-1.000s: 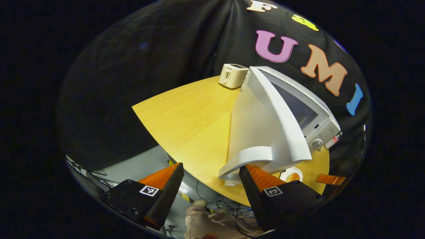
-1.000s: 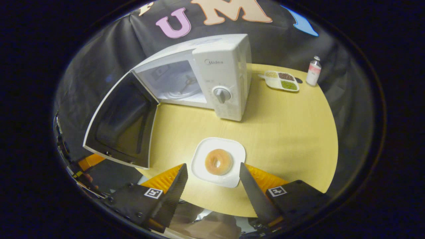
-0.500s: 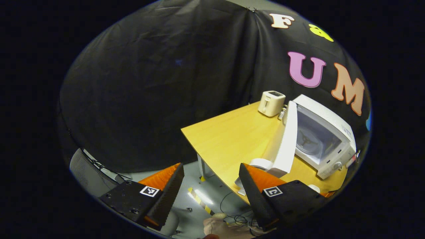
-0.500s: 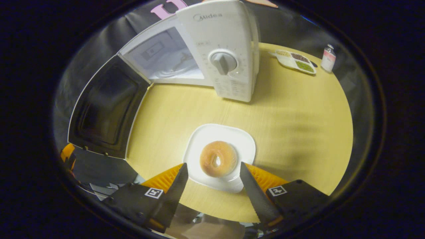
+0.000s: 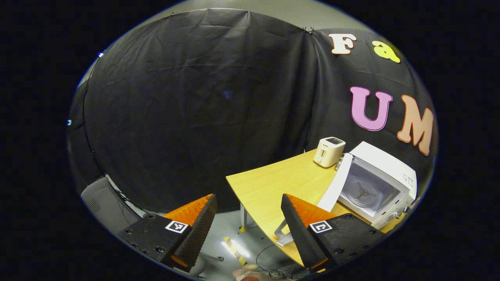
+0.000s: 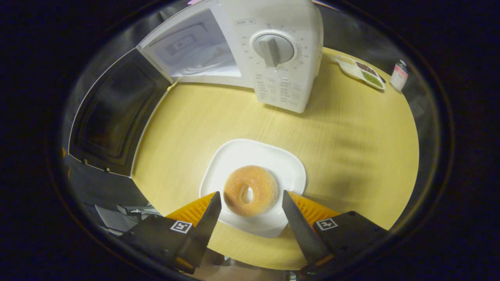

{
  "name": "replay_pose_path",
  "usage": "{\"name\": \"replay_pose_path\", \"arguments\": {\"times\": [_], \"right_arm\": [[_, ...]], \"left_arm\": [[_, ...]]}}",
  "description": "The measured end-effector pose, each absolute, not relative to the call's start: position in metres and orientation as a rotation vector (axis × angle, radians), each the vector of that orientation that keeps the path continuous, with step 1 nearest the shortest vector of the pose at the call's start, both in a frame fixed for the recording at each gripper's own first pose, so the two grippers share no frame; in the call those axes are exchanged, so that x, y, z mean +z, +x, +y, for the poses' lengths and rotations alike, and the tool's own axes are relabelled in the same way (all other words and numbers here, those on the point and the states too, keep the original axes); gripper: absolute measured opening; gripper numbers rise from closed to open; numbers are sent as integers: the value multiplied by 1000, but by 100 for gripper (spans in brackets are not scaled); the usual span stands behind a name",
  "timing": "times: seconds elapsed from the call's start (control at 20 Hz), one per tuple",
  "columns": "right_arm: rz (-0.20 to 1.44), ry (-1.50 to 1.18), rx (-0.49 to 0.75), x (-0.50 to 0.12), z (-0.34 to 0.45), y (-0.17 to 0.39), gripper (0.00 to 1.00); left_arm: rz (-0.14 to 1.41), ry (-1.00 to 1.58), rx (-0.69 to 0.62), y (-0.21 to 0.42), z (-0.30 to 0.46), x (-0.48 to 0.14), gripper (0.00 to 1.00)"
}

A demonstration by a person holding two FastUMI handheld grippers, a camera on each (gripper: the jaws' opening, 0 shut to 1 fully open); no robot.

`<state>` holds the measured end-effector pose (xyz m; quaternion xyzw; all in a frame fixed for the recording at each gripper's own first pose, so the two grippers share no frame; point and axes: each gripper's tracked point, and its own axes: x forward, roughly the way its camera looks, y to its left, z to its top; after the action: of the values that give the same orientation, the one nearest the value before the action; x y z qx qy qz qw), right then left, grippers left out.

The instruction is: Open the microwave oven with the left hand, put the food in, and close the microwave oven.

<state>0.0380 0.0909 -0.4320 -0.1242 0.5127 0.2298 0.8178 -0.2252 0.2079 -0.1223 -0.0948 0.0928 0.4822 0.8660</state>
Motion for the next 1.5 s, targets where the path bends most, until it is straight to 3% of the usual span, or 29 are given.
{"name": "replay_pose_path", "arguments": {"times": [0.25, 0.4, 0.75, 1.0, 1.4, 1.5], "right_arm": [[1085, -313, 495, -439, 95, 40, 87], [1089, -319, 448, -438, 94, 39, 75], [1053, -203, 316, -410, 132, 3, 75], [977, -28, 328, -379, 212, -12, 75], [803, 342, 349, -335, 330, 39, 75], [735, 443, 339, -321, 349, 63, 81]], "left_arm": [[196, -132, 963, -198, 219, -114, 97], [221, -84, 902, -176, 239, -114, 94], [264, -12, 705, -116, 300, -122, 98], [286, -5, 545, -76, 326, -135, 97], [308, 43, 410, -40, 359, -141, 97], [309, 30, 392, -36, 360, -147, 97]]}}
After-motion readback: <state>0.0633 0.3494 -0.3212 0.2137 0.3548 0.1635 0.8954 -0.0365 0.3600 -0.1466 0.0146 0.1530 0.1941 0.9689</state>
